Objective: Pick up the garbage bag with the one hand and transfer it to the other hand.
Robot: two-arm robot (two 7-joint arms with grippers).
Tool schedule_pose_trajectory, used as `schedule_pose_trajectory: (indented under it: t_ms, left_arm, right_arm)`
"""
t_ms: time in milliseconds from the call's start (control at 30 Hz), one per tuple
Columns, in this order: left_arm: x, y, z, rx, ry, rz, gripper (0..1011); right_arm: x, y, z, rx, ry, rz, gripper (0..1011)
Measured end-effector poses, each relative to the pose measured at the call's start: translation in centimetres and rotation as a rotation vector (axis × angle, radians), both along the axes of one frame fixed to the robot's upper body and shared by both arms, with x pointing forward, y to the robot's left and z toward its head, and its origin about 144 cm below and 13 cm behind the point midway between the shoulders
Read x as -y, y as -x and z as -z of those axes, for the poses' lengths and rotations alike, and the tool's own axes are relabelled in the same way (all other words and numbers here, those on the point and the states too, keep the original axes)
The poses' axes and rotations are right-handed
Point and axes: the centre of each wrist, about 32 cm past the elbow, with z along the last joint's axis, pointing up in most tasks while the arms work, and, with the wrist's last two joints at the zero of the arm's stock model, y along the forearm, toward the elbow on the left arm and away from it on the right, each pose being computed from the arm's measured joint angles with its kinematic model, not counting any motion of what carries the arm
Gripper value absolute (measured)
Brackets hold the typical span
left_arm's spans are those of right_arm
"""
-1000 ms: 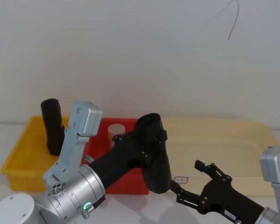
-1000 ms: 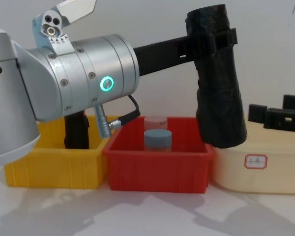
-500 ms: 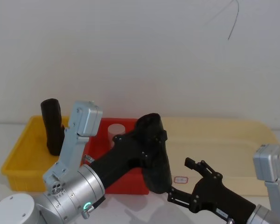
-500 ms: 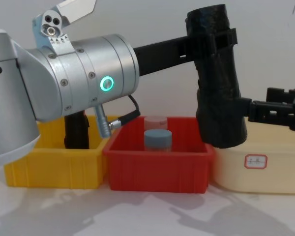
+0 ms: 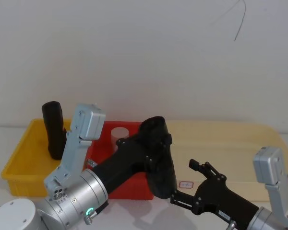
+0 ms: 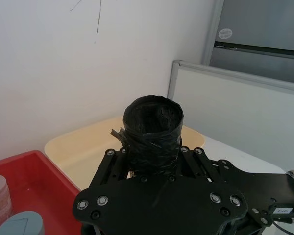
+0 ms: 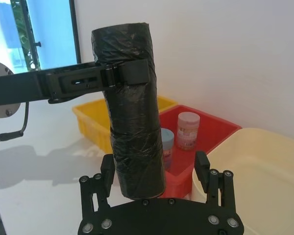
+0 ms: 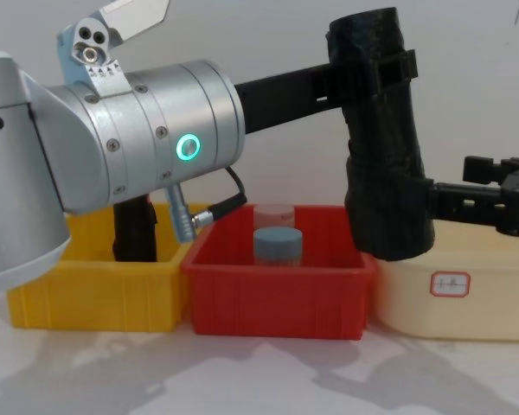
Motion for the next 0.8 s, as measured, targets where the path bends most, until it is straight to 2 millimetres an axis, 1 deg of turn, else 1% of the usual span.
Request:
schedule_pose_trajectory:
  t_ms: [800]
  left_arm:
    - [0.0, 0.0, 0.0, 0.000, 0.000, 0.000, 374]
  right_arm:
    - [-1.2, -1.6, 0.7, -0.004, 0.019, -0.038, 1001]
